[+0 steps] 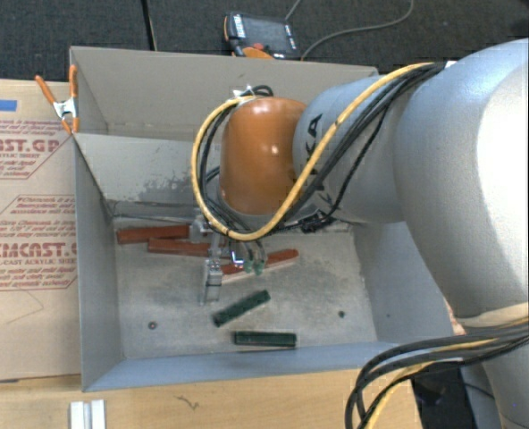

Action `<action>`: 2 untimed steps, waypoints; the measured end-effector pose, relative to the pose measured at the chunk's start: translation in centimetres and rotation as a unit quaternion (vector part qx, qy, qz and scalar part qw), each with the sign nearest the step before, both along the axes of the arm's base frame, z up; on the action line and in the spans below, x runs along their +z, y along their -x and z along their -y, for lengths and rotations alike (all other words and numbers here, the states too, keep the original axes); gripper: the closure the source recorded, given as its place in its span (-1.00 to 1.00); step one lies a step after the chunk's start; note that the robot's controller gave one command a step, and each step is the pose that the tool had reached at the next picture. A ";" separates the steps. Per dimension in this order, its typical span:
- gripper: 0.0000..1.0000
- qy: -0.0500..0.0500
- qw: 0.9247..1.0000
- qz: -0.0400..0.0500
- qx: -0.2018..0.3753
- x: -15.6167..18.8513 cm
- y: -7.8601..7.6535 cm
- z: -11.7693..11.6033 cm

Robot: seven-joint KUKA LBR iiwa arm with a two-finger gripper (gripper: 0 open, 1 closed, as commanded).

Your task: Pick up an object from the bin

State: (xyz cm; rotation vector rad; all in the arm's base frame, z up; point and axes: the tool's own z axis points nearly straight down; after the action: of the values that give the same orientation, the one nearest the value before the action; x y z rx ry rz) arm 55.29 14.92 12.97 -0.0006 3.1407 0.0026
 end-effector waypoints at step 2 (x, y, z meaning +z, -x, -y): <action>1.00 0.000 0.992 0.004 0.128 -5.7 -3.0 3.9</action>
Offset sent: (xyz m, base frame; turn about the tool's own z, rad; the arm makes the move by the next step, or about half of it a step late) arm 0.0278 -0.0404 -0.0597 -0.2565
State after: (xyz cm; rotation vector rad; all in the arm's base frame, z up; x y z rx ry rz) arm 58.29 11.00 7.28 -0.4003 3.1081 0.0035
